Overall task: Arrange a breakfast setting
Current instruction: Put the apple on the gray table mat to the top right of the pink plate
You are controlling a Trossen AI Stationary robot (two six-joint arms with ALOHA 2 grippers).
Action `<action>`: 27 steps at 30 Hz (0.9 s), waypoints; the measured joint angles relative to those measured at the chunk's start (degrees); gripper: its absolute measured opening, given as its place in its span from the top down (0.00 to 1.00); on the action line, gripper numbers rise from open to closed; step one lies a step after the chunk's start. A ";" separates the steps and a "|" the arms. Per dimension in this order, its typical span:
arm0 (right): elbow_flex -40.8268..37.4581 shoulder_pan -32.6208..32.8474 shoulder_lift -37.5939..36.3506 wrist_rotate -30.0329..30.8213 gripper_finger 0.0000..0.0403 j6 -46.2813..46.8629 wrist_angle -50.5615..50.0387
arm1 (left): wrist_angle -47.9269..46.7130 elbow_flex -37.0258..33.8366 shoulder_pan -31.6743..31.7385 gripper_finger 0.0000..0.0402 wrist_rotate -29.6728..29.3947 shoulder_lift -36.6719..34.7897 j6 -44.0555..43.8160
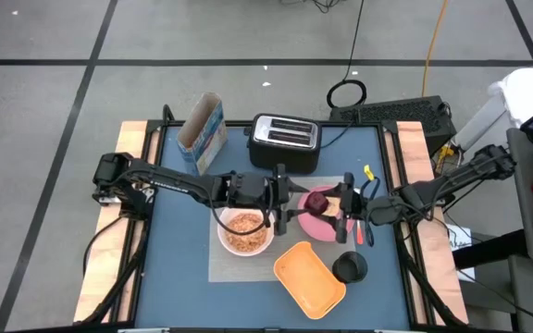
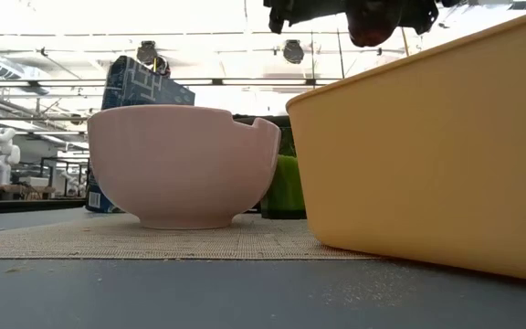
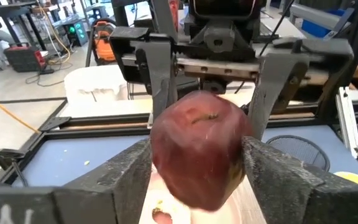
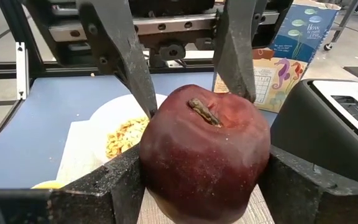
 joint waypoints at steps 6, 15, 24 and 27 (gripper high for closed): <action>-0.02 0.00 -3.48 0.25 0.36 0.01 -3.43 | -3.63 0.12 0.15 0.36 -0.29 -1.33 0.64; -0.04 -0.15 -9.45 11.58 0.36 2.29 -14.77 | -10.26 0.08 0.35 0.36 -0.25 -3.37 0.62; -3.50 -8.07 -9.93 15.02 0.36 4.96 -18.10 | -12.00 0.07 0.35 0.36 -0.21 -3.85 0.23; -6.38 -11.96 -10.30 14.95 0.36 4.98 -18.10 | -11.96 0.07 0.35 0.36 -0.19 -3.80 0.23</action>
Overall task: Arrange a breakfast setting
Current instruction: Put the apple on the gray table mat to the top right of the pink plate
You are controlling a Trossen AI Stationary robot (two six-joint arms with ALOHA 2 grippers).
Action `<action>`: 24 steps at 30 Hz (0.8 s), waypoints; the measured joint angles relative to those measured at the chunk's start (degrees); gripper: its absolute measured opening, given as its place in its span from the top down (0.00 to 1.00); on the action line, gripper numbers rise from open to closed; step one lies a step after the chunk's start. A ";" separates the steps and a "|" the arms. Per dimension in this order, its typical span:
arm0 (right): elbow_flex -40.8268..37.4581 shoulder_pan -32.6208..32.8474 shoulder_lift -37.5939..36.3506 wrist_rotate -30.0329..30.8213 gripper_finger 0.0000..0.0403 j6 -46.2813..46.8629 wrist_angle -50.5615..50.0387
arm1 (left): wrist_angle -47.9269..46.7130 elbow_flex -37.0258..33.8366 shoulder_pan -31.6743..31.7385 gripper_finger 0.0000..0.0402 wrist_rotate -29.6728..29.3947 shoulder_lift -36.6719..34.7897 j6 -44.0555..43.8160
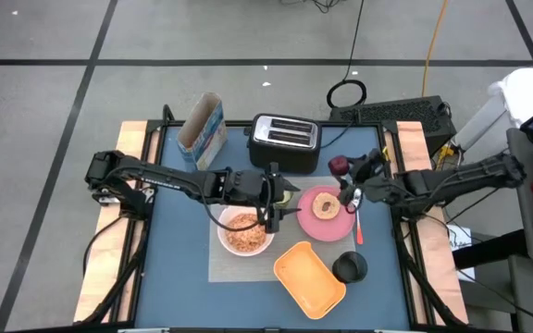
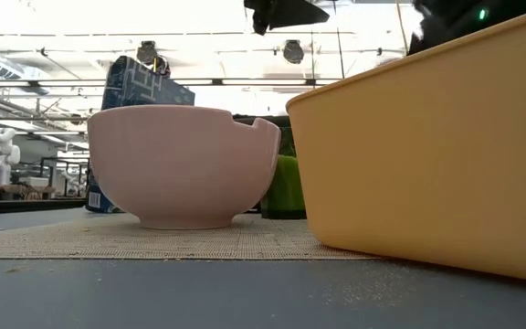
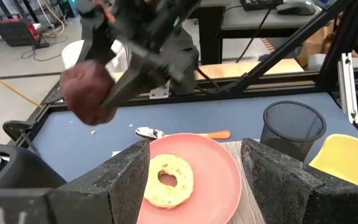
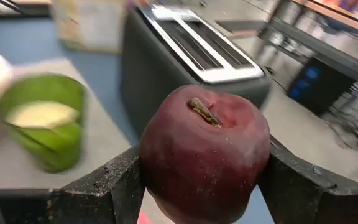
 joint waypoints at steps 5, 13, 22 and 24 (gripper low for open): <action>-5.20 -6.67 -1.05 -0.09 0.36 0.93 1.02 | -0.05 0.00 0.00 0.36 0.02 0.00 0.00; -14.84 -15.39 -1.45 -6.74 0.36 -0.44 15.08 | 0.06 0.00 0.00 0.36 0.09 0.00 0.00; -27.34 -20.70 -1.45 -7.80 0.36 0.86 30.47 | 0.02 0.00 0.00 0.36 0.11 0.00 -0.02; -29.49 -21.21 -1.45 -9.43 0.36 1.75 32.91 | 0.03 0.00 0.00 0.36 0.11 0.00 -0.02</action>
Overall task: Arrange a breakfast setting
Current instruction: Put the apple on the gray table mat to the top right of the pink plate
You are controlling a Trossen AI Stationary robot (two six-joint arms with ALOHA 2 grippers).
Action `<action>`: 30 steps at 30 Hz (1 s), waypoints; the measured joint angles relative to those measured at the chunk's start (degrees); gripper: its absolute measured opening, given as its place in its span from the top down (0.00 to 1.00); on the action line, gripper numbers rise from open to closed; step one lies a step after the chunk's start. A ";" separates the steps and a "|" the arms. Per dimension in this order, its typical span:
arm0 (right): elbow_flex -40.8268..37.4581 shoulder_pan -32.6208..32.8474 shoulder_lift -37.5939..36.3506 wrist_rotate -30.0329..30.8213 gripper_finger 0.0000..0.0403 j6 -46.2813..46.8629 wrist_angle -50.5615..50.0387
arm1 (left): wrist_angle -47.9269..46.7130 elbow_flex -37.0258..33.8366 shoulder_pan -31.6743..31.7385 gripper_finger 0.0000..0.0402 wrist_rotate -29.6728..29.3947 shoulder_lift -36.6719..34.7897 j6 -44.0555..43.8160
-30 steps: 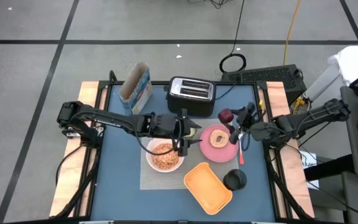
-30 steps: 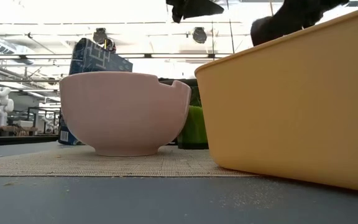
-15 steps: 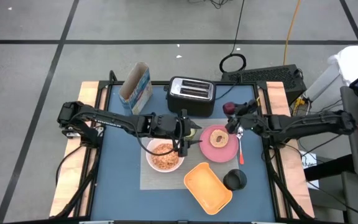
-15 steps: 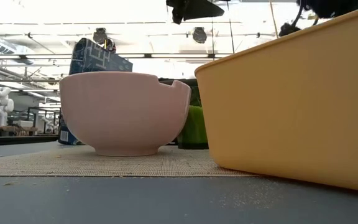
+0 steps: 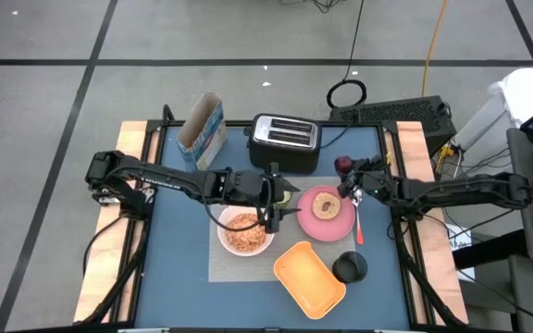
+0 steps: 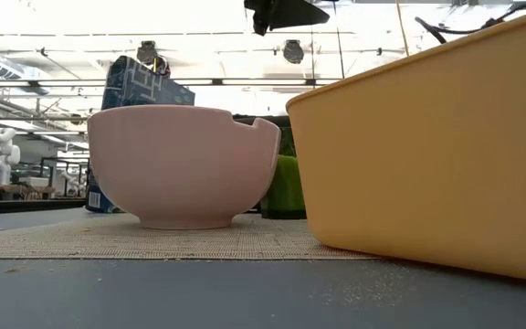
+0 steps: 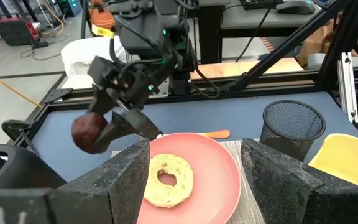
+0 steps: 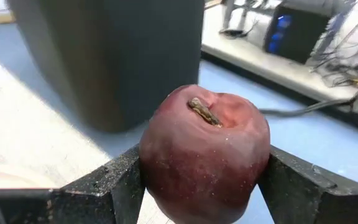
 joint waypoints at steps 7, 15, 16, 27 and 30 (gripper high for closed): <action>-4.18 -0.88 0.02 -2.65 0.36 0.20 4.20 | 0.01 0.00 0.00 0.36 0.00 0.02 0.00; -6.67 -0.88 0.02 -2.72 0.36 0.24 6.08 | 0.01 0.00 0.00 0.36 -0.01 0.02 0.01; -6.69 -0.88 0.02 -2.73 0.36 0.24 6.08 | 0.01 0.00 0.00 0.36 -0.01 0.02 0.00; -6.84 -0.86 0.04 -10.05 0.34 1.23 5.86 | 0.01 0.00 0.00 0.36 -0.02 0.04 0.04; -6.84 -0.86 0.04 -11.28 0.34 0.28 5.91 | 0.01 0.00 0.00 0.36 -0.02 0.04 0.04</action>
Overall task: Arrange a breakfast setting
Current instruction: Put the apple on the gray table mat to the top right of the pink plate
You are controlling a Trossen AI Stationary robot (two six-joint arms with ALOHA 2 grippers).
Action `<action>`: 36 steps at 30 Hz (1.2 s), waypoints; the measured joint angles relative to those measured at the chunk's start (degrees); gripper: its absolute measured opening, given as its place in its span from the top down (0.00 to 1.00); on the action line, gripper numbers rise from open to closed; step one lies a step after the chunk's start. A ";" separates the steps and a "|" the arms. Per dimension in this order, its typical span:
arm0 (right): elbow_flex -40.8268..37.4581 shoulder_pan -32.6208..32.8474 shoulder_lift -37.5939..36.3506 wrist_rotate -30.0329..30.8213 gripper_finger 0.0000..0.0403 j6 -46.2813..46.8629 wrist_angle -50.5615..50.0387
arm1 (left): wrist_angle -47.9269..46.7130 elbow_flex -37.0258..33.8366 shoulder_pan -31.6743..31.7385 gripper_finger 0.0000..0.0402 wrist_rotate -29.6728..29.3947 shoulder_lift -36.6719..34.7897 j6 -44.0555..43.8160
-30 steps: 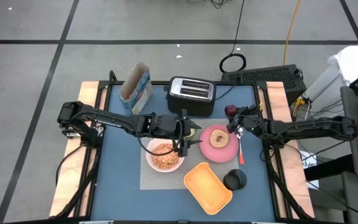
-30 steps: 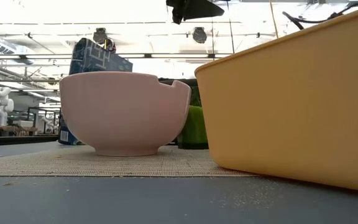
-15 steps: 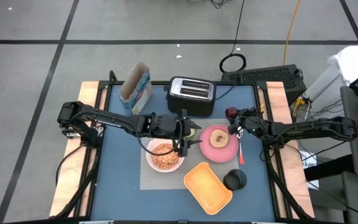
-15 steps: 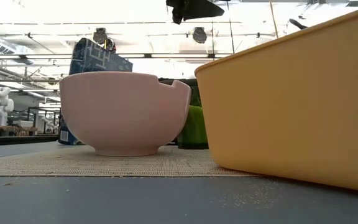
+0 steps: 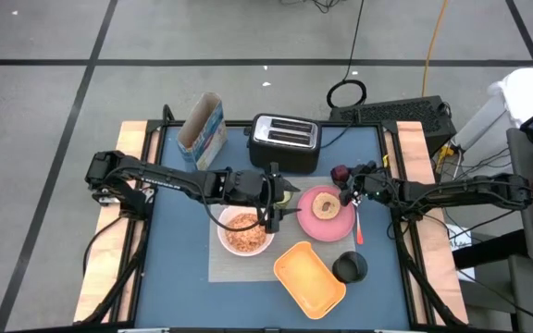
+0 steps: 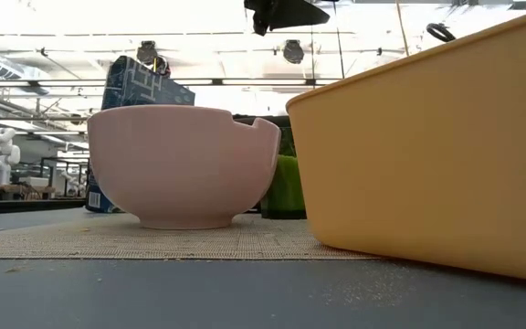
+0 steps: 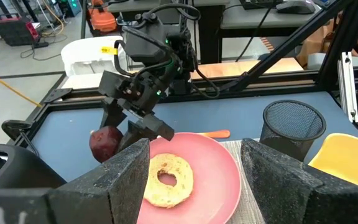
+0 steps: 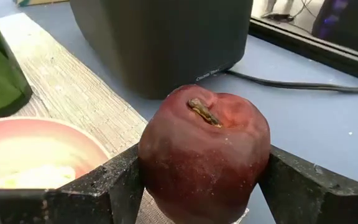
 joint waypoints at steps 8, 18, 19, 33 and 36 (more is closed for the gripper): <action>-0.07 -0.04 0.00 3.14 0.34 -0.97 -0.63 | 0.02 -0.02 0.00 0.36 0.00 0.00 0.00; -0.11 -0.04 -0.07 1.25 0.34 -1.03 -5.30 | 0.01 -0.02 0.00 0.36 0.00 0.00 -0.06; -0.11 -0.04 -0.05 1.27 0.34 -1.04 -5.07 | 0.00 -0.02 -0.01 0.36 0.00 0.00 -0.07; -0.13 -0.04 0.00 1.10 0.34 -2.22 -3.32 | 0.00 -0.02 0.00 0.36 0.00 0.02 -0.17; -0.13 -0.04 0.00 1.12 0.34 -2.24 -3.34 | -0.01 -0.02 -0.02 0.36 0.00 0.02 -0.19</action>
